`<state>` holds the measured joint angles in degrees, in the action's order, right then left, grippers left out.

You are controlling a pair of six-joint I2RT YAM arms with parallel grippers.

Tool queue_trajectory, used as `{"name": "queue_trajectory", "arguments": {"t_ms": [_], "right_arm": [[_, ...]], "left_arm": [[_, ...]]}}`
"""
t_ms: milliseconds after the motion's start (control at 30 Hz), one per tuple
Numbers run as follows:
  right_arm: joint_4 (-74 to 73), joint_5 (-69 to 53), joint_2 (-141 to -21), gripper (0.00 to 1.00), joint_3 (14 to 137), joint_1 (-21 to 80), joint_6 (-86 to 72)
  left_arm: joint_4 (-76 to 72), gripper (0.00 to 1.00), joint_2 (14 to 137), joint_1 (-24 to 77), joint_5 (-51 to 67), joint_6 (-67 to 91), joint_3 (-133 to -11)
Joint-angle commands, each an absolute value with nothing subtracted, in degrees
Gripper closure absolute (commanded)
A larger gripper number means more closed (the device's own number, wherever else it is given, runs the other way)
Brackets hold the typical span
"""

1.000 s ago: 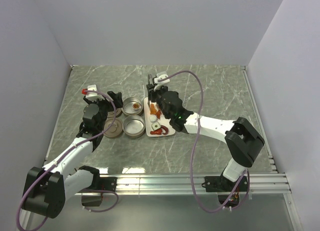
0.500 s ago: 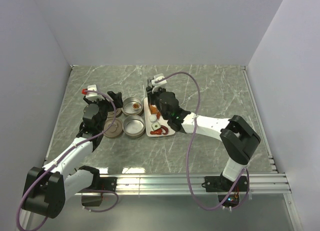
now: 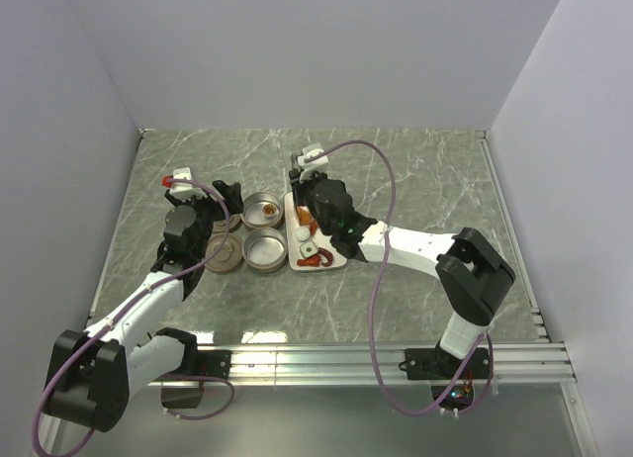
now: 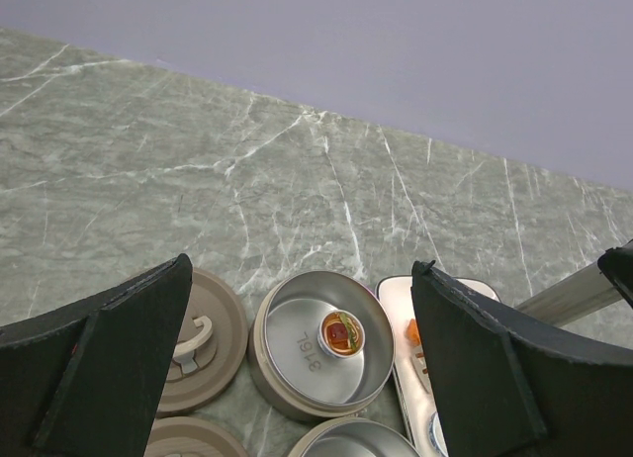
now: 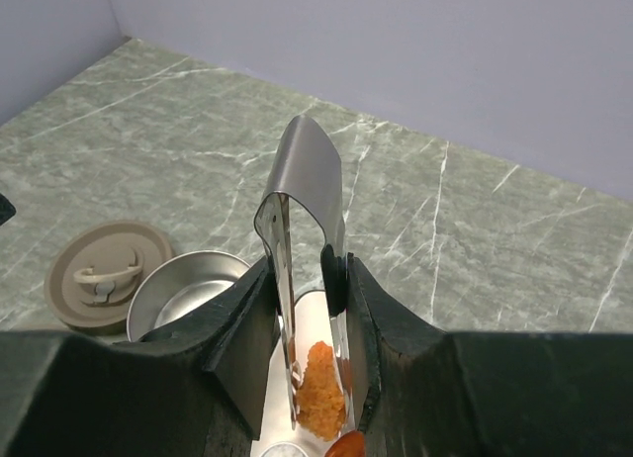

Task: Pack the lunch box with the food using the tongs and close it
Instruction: Pick up the food using the clamp, then place the food into the lunch box

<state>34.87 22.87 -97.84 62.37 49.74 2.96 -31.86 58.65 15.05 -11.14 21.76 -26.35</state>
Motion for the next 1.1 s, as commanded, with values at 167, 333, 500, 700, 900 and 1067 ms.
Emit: {"name": "queue_trajectory", "arguments": {"t_ms": [167, 333, 500, 700, 900, 1067], "right_arm": [[37.6, 21.4, -93.0, 0.84, 65.4, 50.1, 4.8], [38.0, 21.1, -90.3, 0.84, 63.9, 51.4, 6.0], [38.4, 18.7, -87.4, 0.84, 61.2, 53.3, 6.0], [37.4, 13.3, -82.6, 0.85, 57.1, 55.1, 3.5], [36.2, 9.3, -78.7, 0.85, 53.1, 57.5, 1.2], [36.5, 9.1, -79.2, 0.85, 52.6, 58.4, 1.1]], "left_arm": [[-33.9, 0.01, 58.2, 15.1, -10.4, 21.7, -26.0], [-33.5, 0.01, 58.8, 15.1, -10.8, 21.7, -26.5], [-33.3, 0.01, 59.1, 15.1, -10.9, 21.8, -26.6], [-33.1, 0.01, 59.2, 15.1, -11.1, 21.9, -26.7], [-33.0, 0.0, 59.4, 15.1, -10.9, 21.9, -27.0], [-33.0, 0.01, 59.4, 15.1, -10.8, 22.1, -26.8]]}}
